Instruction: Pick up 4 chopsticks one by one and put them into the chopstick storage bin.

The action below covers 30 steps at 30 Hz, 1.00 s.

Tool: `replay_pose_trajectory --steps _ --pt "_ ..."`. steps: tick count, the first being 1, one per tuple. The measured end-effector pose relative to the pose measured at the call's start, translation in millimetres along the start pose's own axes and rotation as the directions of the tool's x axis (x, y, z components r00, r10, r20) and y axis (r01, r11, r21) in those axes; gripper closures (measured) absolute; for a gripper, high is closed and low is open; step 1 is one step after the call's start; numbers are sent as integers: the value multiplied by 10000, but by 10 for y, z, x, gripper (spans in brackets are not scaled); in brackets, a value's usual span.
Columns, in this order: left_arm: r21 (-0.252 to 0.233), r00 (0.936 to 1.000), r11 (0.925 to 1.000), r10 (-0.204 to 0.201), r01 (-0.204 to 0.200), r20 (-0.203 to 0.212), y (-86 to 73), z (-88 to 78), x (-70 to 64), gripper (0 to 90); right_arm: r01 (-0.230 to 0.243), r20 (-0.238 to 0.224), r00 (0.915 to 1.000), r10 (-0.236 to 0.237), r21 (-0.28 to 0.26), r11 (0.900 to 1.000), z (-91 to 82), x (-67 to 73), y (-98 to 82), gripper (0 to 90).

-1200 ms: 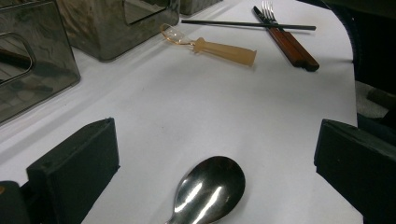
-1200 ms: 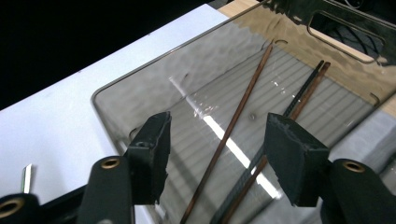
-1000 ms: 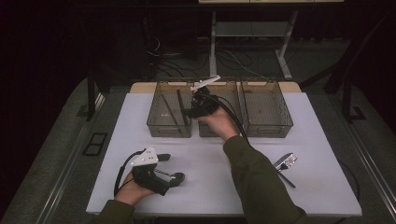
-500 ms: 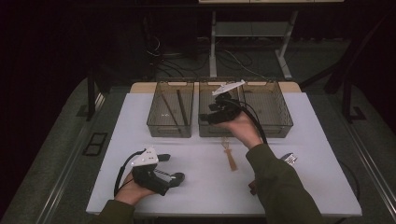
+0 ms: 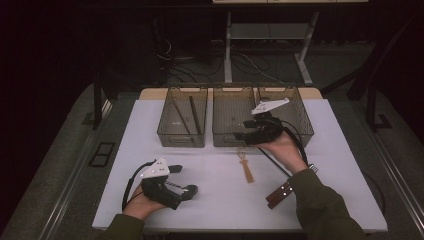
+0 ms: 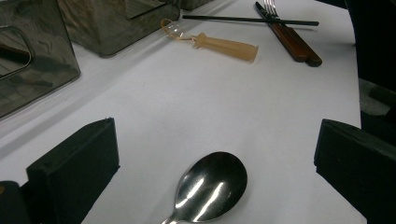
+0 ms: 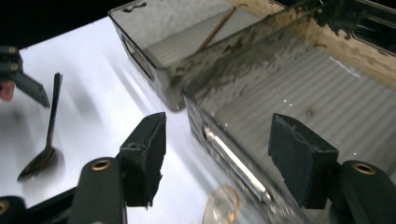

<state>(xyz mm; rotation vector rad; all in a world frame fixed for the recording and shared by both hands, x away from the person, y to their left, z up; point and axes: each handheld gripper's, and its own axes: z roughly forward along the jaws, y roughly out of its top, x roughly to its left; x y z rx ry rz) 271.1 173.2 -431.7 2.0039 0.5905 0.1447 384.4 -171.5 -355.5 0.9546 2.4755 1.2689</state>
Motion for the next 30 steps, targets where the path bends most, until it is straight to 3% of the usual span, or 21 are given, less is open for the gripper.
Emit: replay_pose_trajectory --steps 10,17,30 --pt "16 10000 10000 -13 13 -32 -5 3 0 0 -189 452 9988 181 178 9997 -258 -68 -340 405" --pt "-41 10000 10000 -14 14 -19 -11 -1 22 0 -320 486 9984 297 464 9984 -362 -131 -604 437" --pt "39 10000 10000 -9 9 -61 -15 12 39 0 -602 737 9959 525 1064 9925 -556 -176 -1011 577"
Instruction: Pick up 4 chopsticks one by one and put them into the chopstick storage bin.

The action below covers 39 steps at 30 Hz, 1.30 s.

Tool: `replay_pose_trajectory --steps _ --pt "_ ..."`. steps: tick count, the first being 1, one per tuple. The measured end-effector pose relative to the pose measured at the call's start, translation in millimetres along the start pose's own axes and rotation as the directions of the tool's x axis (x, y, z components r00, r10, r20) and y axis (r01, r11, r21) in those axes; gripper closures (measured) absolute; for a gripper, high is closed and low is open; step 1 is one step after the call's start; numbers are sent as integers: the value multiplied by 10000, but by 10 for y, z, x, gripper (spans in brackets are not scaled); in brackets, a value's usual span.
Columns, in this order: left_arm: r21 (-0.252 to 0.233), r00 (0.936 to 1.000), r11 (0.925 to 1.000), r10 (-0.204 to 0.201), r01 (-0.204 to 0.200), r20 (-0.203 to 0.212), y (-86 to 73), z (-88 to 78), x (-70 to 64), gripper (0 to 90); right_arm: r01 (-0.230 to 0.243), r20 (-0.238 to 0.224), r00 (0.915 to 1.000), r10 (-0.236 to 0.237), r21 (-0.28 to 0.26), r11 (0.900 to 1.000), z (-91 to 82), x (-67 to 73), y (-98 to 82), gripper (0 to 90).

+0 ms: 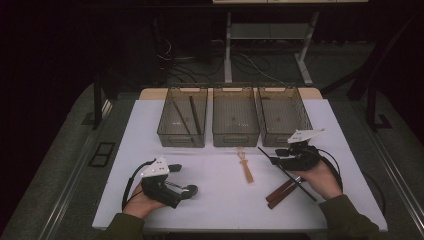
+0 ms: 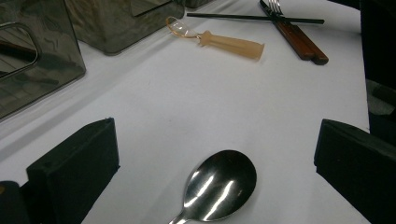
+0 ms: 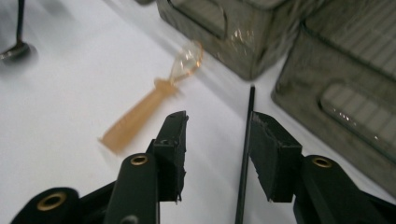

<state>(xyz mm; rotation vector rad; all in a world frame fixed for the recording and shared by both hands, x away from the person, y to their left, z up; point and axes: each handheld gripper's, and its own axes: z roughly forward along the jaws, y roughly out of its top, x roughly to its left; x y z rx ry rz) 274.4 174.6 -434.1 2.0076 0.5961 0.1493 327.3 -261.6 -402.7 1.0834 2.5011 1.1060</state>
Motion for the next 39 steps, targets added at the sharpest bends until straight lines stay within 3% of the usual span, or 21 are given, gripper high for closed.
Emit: replay_pose_trajectory --steps 14,29,39 --pt "135 10000 9999 64 -63 -65 1 4 -22 0 -480 494 9978 435 931 9945 -96 -65 -395 670" --pt "135 9999 9998 149 -148 -76 5 -8 -53 0 -75 670 9977 -53 1895 9819 16 -35 -464 775" --pt "195 9998 9997 172 -171 -83 6 -2 -56 0 195 811 9961 -355 1904 9815 27 -19 -468 843"
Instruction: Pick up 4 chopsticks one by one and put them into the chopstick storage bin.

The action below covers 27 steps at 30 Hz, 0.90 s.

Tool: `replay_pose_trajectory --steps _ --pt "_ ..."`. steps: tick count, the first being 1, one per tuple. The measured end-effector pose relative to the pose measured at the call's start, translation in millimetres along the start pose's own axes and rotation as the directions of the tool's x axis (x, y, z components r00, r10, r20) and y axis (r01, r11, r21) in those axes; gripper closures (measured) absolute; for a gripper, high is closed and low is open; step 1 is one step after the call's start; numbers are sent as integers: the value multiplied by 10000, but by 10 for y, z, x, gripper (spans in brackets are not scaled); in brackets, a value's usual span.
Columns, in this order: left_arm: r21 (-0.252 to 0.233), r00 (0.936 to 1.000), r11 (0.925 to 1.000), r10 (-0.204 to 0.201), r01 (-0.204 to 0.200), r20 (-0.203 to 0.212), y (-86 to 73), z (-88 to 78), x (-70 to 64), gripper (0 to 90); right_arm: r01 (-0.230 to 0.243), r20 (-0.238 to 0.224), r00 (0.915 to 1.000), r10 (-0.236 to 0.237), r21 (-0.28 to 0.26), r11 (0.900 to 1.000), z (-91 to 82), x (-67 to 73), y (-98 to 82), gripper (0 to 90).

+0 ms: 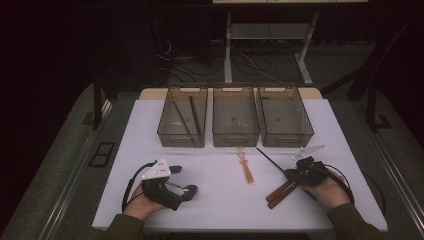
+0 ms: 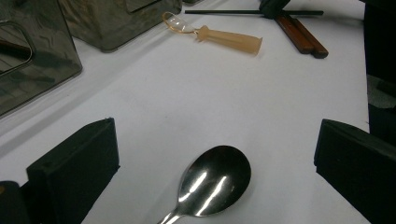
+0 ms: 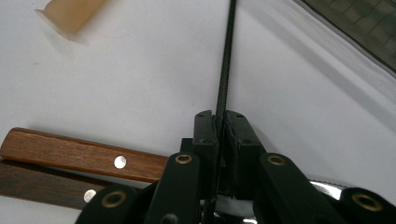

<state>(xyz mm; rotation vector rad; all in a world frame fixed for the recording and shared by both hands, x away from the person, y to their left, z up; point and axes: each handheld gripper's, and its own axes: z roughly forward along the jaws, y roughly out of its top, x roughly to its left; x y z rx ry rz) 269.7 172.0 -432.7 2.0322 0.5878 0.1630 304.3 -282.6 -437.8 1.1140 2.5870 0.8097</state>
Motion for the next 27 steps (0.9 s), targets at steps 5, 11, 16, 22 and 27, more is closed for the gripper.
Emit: replay_pose_trajectory --steps 5,11,16,22,27 --pt "12 10000 10000 0 0 6 0 3 -2 0 -21 -49 10000 21 -5 10000 -1 -8 -1 852" --pt "46 10000 10000 25 -25 11 1 3 0 0 -28 -105 9999 28 -15 10000 -1 -15 -1 857" --pt "32 10000 10000 2 -2 8 0 4 -1 0 27 -65 10000 -27 1 10000 -3 -13 2 857" --pt "45 10000 10000 22 -22 25 0 4 0 0 -34 -85 10000 34 -99 9999 -19 -25 6 858" --pt "46 10000 10000 8 -9 29 0 5 -2 0 -167 -361 9992 156 -330 9993 -56 -27 17 858"
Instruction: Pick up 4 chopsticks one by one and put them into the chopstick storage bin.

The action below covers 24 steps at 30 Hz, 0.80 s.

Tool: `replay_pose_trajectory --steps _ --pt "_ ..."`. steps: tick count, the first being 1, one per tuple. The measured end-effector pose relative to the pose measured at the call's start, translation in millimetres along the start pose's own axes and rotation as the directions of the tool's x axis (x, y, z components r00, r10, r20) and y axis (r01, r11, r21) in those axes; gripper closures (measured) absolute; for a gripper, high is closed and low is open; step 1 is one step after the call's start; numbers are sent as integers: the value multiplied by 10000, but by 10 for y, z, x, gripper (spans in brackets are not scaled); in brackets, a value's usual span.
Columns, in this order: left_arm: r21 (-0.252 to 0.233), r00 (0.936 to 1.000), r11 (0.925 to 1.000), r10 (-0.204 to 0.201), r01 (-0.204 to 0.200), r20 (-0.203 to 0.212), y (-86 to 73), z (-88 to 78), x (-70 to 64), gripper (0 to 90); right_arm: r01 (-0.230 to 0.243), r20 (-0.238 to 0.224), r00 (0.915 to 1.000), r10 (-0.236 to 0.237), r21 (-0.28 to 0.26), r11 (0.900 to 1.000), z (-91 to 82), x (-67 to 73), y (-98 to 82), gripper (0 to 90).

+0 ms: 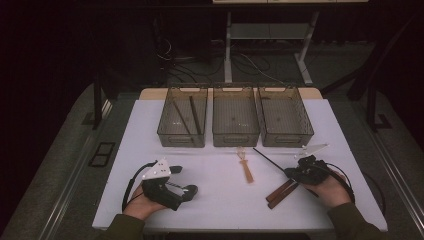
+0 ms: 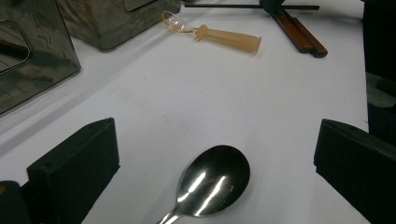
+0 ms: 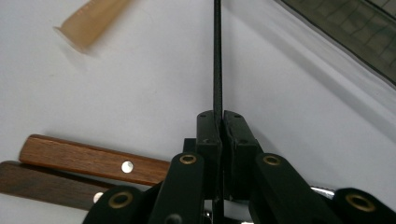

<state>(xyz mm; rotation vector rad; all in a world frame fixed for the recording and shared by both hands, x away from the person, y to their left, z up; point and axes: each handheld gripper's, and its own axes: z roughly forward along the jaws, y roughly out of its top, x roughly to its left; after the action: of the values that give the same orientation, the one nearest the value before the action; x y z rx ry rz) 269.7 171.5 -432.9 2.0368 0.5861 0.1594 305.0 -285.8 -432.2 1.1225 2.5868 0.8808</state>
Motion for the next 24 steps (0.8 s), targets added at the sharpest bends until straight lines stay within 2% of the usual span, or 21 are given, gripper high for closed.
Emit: replay_pose_trajectory --steps 9,18,24 --pt "-14 10000 10000 -32 32 1 -3 9 -1 0 -244 -519 9984 214 -568 9981 -86 -12 21 858" --pt "-20 10000 10000 -49 49 3 -3 6 1 0 -208 -1043 9945 90 -1129 9934 -138 46 64 858" --pt "-8 10000 10000 -33 33 -6 -5 8 2 0 -71 -1230 9923 -116 -1506 9886 -146 98 118 858"
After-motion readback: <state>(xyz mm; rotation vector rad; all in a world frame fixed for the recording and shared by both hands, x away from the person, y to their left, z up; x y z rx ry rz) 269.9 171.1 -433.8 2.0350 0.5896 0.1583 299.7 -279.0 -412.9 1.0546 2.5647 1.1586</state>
